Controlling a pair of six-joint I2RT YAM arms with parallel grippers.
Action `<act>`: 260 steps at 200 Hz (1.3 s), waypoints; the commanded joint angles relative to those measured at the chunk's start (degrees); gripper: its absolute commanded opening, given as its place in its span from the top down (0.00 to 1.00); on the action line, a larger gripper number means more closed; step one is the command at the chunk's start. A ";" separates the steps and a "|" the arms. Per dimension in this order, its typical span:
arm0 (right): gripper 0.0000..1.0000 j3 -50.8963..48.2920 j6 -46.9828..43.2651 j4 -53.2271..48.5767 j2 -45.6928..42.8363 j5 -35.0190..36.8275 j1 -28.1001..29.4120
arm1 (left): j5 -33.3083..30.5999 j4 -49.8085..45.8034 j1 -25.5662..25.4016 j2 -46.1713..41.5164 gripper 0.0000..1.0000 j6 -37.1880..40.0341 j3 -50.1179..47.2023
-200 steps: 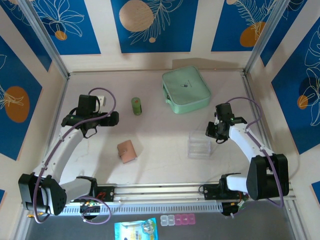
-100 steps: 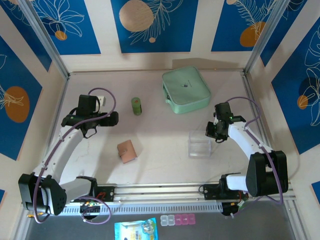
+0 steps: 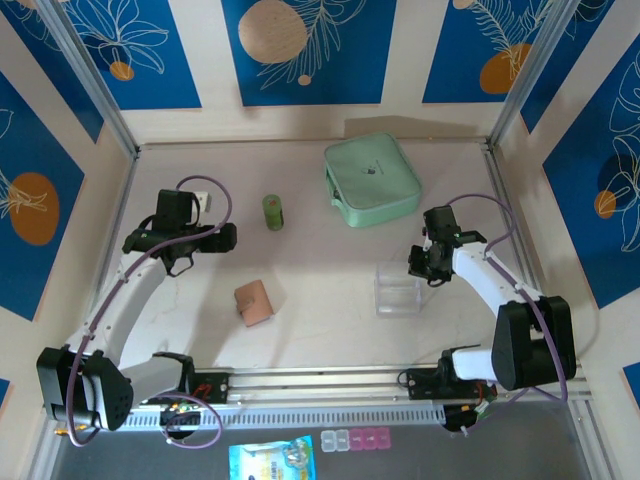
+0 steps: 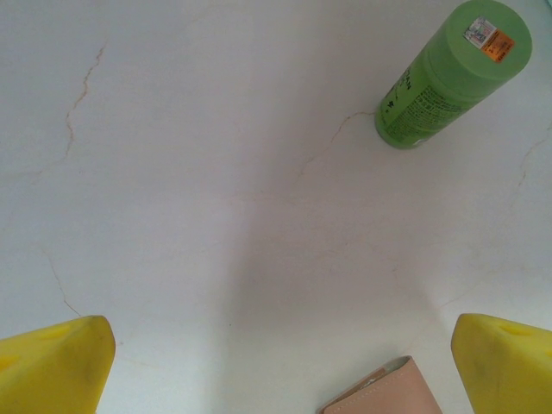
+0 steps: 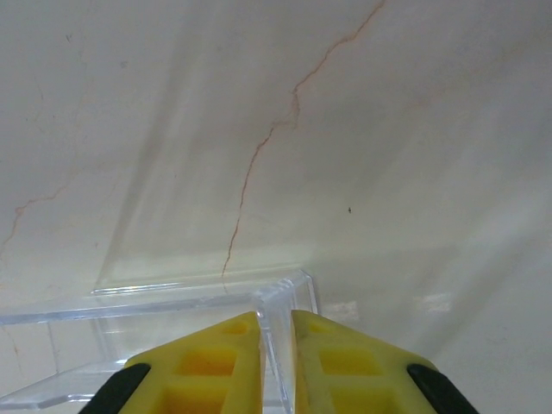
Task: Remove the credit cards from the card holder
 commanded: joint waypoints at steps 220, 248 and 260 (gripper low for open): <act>0.93 37.20 13.39 -12.28 32.54 7.32 24.00 | 5.07 -1.19 -0.29 -2.08 0.00 -0.80 -0.63; 0.93 42.03 14.11 -13.54 37.11 6.62 25.16 | 6.43 -1.18 -0.28 -1.25 0.00 -1.84 -0.88; 0.93 43.58 14.45 -14.11 38.37 6.75 25.58 | 7.22 -1.19 -0.35 -0.64 0.00 -2.28 -0.83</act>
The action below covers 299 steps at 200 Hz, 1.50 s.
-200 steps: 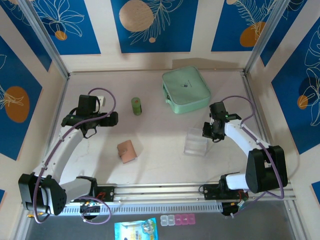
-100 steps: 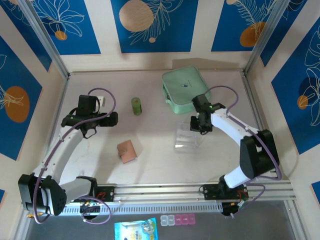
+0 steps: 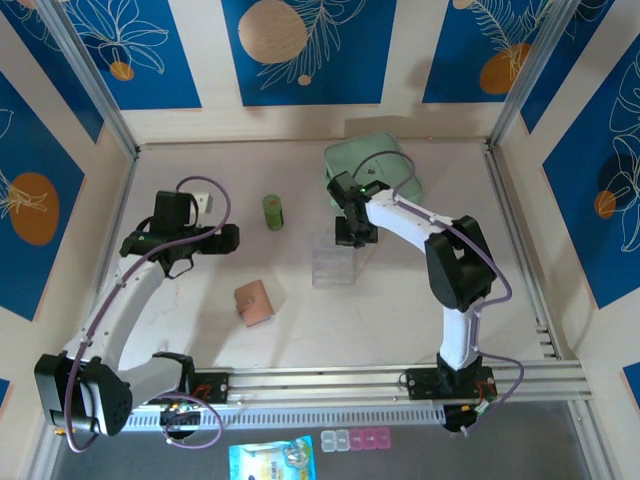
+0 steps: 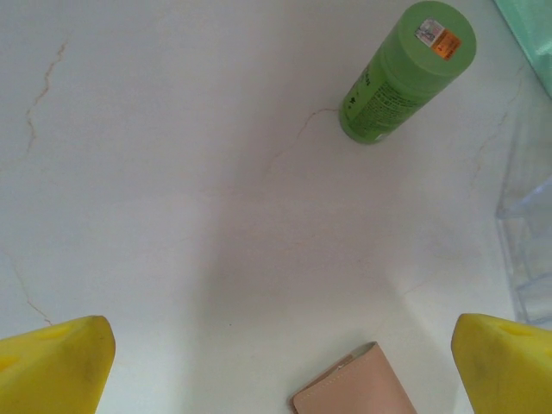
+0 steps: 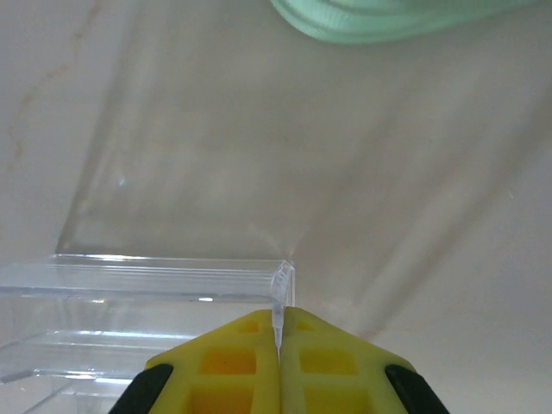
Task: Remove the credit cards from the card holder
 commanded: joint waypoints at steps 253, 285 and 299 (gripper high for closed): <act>0.55 -11.57 2.08 0.93 -18.23 -2.11 5.47 | -1.43 -4.77 -14.31 6.85 0.00 -20.83 -11.56; 0.53 -14.09 0.76 3.05 -20.69 -4.38 5.40 | -3.48 -3.58 -17.95 9.11 0.01 -25.83 -13.70; 0.53 -14.85 -0.18 3.70 -21.49 -5.45 5.26 | -3.66 -2.83 -18.91 10.22 0.02 -27.08 -14.16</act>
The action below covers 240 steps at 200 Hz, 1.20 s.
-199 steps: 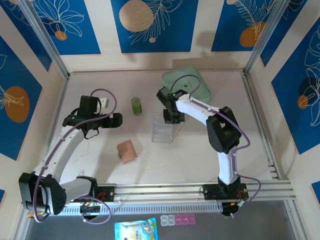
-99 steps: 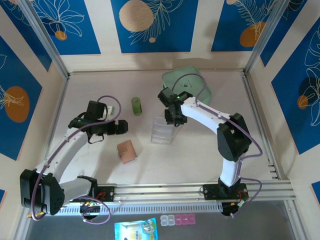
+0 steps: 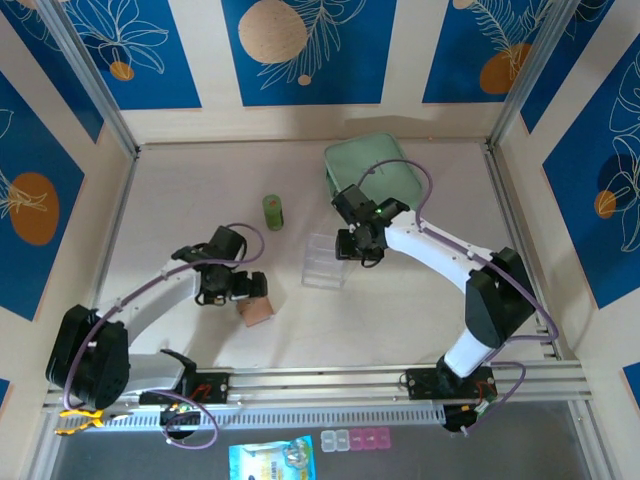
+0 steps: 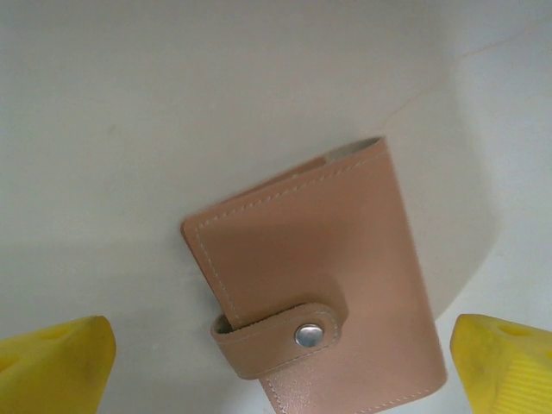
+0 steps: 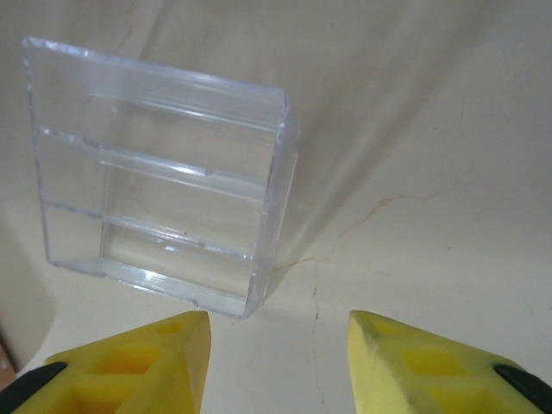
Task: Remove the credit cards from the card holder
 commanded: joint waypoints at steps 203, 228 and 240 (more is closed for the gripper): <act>0.52 -10.73 -7.10 5.54 -14.43 -11.27 -7.69 | -5.37 -4.80 -8.08 13.37 0.00 -15.10 6.57; 0.52 -10.94 -7.09 5.86 -14.30 -11.71 -7.65 | -4.26 -2.40 -9.46 14.58 0.00 -17.36 5.05; 0.52 -10.81 -7.43 5.57 -14.26 -11.56 -7.70 | -4.60 -2.46 -10.15 15.02 0.01 -17.80 5.09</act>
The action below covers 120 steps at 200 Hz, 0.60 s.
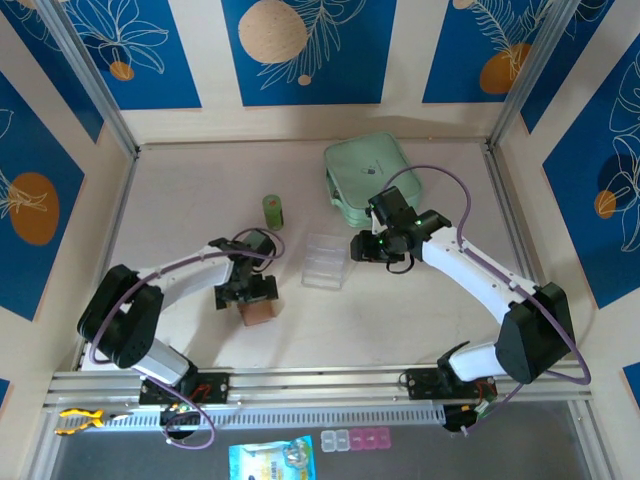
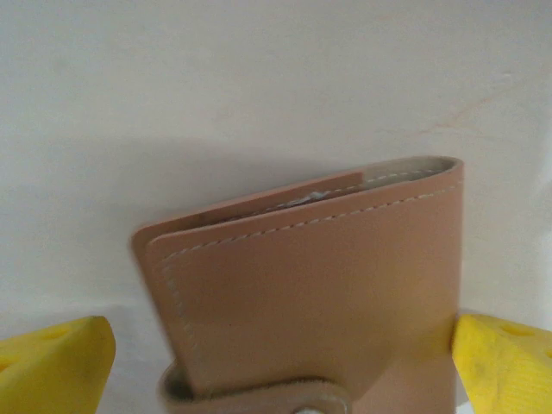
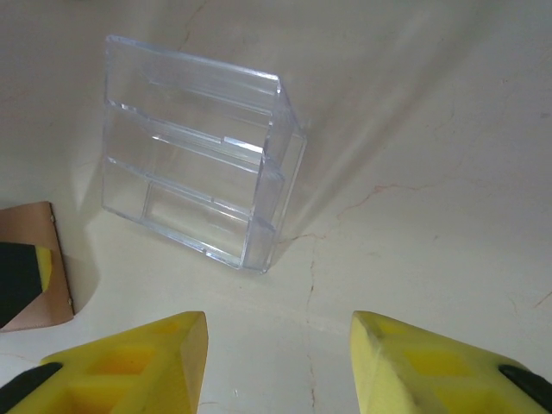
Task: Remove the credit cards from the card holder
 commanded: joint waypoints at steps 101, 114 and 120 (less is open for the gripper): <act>0.51 -0.96 -0.45 0.08 -0.65 -1.70 -0.74 | -0.51 -2.87 -8.32 1.73 0.16 -1.79 3.01; 0.51 -1.11 -0.37 0.18 -0.71 -1.64 -0.73 | -0.49 -3.69 -10.09 1.65 0.17 -1.66 3.56; 0.52 -1.13 -0.36 0.25 -0.76 -1.64 -0.72 | -0.16 -3.66 -11.03 1.69 0.17 -1.94 3.77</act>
